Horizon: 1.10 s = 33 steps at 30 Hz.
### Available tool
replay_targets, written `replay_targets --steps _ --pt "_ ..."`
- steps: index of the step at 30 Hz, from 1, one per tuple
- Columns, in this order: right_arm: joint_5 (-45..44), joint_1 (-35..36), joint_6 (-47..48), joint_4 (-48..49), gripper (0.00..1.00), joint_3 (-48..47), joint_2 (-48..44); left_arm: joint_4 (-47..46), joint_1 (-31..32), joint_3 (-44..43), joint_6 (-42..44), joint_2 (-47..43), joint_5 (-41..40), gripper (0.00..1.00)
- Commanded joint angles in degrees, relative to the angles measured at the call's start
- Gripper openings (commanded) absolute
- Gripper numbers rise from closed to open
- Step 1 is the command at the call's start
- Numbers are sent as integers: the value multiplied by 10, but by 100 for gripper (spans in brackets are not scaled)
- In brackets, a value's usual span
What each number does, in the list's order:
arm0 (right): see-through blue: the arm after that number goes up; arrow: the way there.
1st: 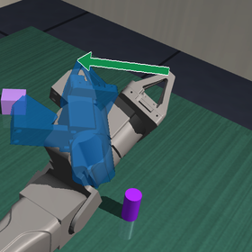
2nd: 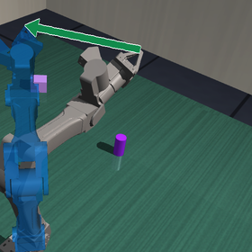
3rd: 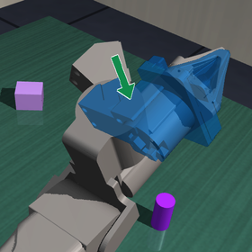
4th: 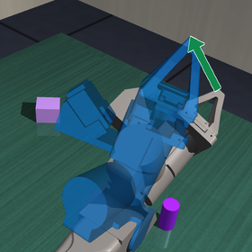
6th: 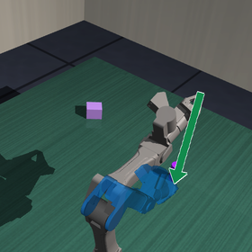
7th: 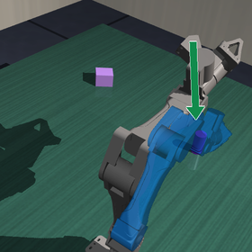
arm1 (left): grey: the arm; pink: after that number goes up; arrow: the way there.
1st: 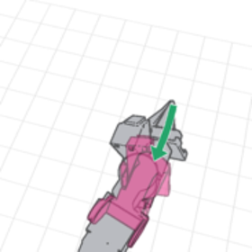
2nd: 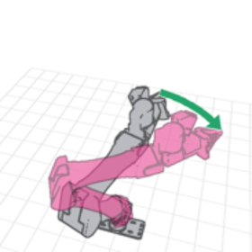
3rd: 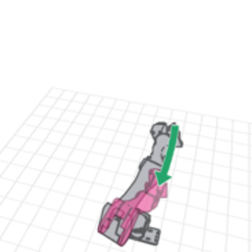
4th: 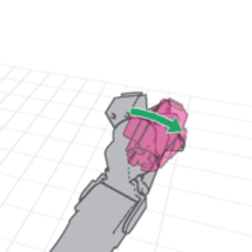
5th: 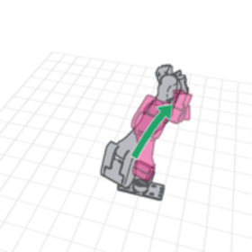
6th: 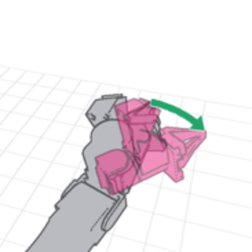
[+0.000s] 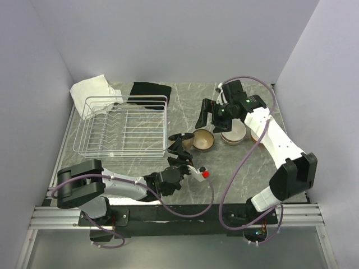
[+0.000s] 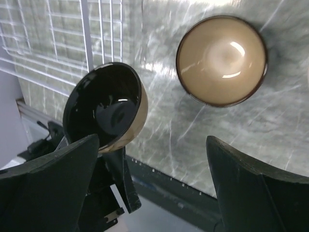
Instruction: Unload the bowls from the dish rack
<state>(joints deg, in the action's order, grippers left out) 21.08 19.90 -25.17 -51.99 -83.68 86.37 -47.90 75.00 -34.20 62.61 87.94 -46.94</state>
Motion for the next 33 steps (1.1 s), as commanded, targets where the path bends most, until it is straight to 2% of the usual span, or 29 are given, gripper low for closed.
replay_targets --steps 1,7,18,32,33 --pt "27 21 10 -59 100 -53 32 -120 15 -5 40 -4 -28 38" --pt "34 44 21 -120 94 -97 98 -131 31 -10 51 16 -44 38" --pt "-41 94 64 -245 84 -211 190 -98 45 -12 41 19 -47 38" --pt "-75 142 74 -268 62 -212 251 -69 51 -14 31 17 -46 39" --pt "-76 143 74 -269 58 -213 253 -68 52 -13 30 15 -45 39"
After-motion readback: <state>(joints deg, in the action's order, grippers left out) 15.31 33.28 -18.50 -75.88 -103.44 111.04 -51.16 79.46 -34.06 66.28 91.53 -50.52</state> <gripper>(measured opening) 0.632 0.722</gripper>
